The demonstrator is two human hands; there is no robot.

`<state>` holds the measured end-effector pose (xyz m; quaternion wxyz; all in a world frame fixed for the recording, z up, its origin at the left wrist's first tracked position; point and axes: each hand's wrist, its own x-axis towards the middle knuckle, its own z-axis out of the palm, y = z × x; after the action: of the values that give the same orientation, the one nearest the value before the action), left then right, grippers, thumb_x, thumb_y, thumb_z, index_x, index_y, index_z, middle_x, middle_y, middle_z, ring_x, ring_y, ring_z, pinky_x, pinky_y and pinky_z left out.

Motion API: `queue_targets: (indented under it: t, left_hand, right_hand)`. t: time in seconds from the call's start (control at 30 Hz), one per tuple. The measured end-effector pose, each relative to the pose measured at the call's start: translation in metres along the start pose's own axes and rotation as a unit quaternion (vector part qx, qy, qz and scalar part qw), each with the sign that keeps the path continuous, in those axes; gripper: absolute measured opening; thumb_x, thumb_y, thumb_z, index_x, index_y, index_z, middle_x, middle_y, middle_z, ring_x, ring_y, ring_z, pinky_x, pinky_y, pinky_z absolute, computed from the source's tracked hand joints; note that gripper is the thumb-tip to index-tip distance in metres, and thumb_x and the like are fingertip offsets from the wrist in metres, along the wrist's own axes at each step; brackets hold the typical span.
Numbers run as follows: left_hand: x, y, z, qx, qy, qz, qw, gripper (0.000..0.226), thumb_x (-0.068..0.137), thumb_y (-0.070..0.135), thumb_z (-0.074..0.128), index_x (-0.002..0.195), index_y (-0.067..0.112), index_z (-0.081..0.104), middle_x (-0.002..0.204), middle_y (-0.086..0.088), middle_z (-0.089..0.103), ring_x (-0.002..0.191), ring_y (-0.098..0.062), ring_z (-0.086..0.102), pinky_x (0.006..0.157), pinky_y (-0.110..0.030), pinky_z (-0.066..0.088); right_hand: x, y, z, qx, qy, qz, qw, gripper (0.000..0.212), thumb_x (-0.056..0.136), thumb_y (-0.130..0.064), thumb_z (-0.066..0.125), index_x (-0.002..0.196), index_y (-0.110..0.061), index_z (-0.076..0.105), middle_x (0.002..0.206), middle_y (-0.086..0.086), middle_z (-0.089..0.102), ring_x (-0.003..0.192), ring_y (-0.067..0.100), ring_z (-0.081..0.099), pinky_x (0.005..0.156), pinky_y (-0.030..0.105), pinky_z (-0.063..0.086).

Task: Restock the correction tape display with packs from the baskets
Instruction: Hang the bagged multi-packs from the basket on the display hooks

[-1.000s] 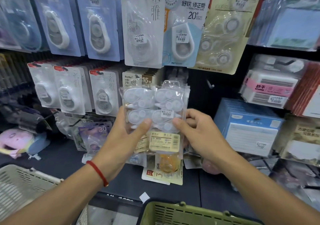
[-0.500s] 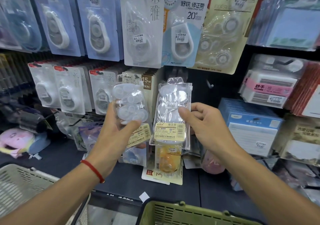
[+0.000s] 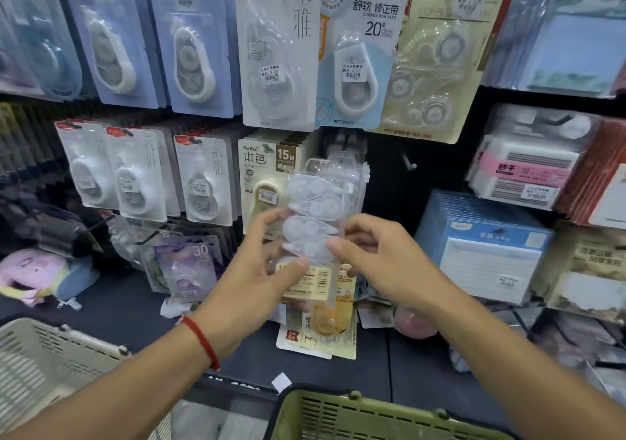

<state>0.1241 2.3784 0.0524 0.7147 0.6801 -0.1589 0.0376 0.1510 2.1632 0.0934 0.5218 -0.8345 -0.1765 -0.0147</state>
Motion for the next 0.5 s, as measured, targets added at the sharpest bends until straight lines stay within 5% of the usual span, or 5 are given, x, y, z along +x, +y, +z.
queue_targets:
  t: [0.13,0.5]
  left_hand:
    - [0.003,0.001,0.007,-0.039,-0.001,-0.008,0.999,0.065,0.099,0.002,0.065,0.143,0.047,0.048,0.120,-0.004,0.077,0.105,-0.031,0.076,0.071,-0.048,0.066]
    - [0.004,0.010,0.013,-0.029,0.022,0.000,0.999,0.070,0.097,-0.003,0.064,0.155,0.029,0.042,0.119,-0.004,0.077,0.097,-0.031,0.078,0.071,-0.033,0.065]
  right_hand:
    - [0.000,-0.001,0.001,0.028,0.046,-0.006,0.999,0.006,0.102,-0.029,0.068,0.106,-0.024,0.069,0.089,-0.003,0.081,0.080,0.019,0.076,0.066,0.033,0.062]
    - [-0.002,-0.006,-0.001,0.029,0.116,0.009,0.993,0.019,0.104,-0.036,0.063,0.110,-0.020,0.070,0.089,0.000,0.081,0.083,0.030,0.077,0.083,0.056,0.062]
